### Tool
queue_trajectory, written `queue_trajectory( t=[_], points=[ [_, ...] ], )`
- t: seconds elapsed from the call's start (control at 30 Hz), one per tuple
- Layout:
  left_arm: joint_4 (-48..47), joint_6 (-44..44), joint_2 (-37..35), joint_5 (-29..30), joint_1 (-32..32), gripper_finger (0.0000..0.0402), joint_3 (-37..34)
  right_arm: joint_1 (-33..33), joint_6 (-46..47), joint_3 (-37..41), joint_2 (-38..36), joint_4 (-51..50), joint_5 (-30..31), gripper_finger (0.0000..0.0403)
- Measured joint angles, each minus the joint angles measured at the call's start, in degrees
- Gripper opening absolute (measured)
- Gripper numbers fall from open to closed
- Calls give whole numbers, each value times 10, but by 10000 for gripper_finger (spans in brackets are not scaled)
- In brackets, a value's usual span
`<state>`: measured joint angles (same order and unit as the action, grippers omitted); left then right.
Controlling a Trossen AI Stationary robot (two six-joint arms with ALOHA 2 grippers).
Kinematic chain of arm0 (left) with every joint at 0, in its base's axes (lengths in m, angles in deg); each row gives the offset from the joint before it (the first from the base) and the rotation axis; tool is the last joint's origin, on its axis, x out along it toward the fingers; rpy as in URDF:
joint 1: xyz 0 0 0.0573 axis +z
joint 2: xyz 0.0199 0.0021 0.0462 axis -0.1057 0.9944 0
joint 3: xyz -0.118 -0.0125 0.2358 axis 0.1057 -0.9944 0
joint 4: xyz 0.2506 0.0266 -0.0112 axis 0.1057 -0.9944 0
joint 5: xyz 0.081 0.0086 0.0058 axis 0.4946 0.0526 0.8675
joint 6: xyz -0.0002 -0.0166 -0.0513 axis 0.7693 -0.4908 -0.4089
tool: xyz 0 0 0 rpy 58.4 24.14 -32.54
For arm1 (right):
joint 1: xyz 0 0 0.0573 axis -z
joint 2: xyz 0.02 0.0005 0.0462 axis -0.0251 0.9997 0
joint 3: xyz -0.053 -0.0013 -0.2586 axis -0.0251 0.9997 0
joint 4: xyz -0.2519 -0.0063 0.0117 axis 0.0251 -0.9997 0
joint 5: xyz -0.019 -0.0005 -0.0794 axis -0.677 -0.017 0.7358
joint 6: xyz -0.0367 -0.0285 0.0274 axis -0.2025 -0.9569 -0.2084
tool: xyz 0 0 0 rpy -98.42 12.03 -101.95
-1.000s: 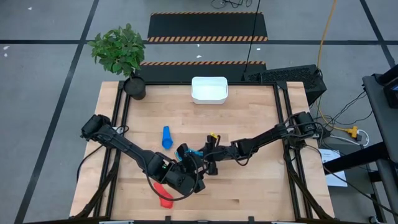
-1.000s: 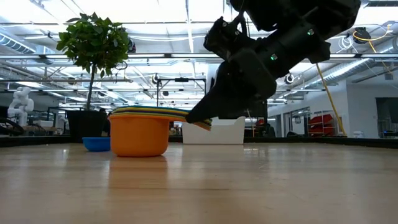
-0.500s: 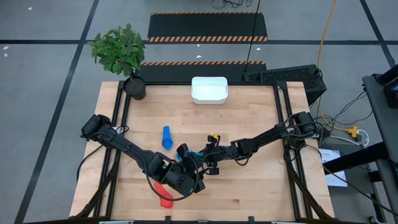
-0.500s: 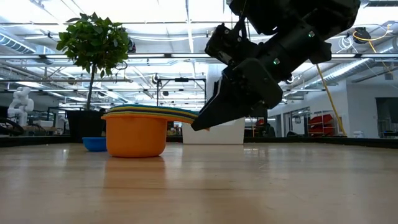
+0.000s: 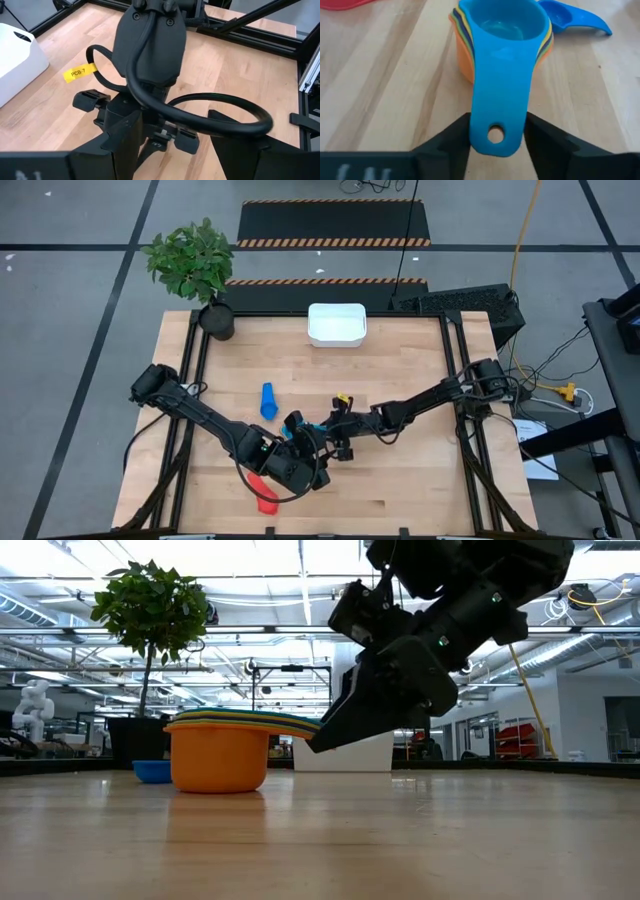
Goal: Nest measuring cups in basket
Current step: Stack the light blue measuring cup on top of the yellow measuring cup
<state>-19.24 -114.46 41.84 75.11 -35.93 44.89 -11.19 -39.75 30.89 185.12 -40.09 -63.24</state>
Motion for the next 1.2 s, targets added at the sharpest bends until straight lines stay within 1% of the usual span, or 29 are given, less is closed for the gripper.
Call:
queue_trajectory(
  t=[0.1,0.13,0.17,0.37,0.5,0.57,0.77,1.0,1.2],
  points=[
    [0,0,0,0,0,227,0,2,-5,0,0,0,1,129],
    [0,0,0,0,0,227,0,2,-10,0,0,0,1,118],
    [0,0,0,0,0,227,0,2,-16,0,0,0,1,115],
    [0,0,0,0,-5,227,0,2,-36,0,-1,-24,5,115],
    [-1,2,0,0,-14,227,0,2,-37,0,-17,-80,17,130],
    [-1,2,0,0,-19,227,0,2,-34,0,-33,-112,18,131],
    [-5,8,0,0,-34,227,0,2,-21,0,-100,-201,17,116],
    [-6,7,0,0,-37,227,0,2,2,4,-167,-309,17,125],
    [-5,-1,0,0,-36,227,0,5,9,53,-210,-307,16,127]
  ],
)
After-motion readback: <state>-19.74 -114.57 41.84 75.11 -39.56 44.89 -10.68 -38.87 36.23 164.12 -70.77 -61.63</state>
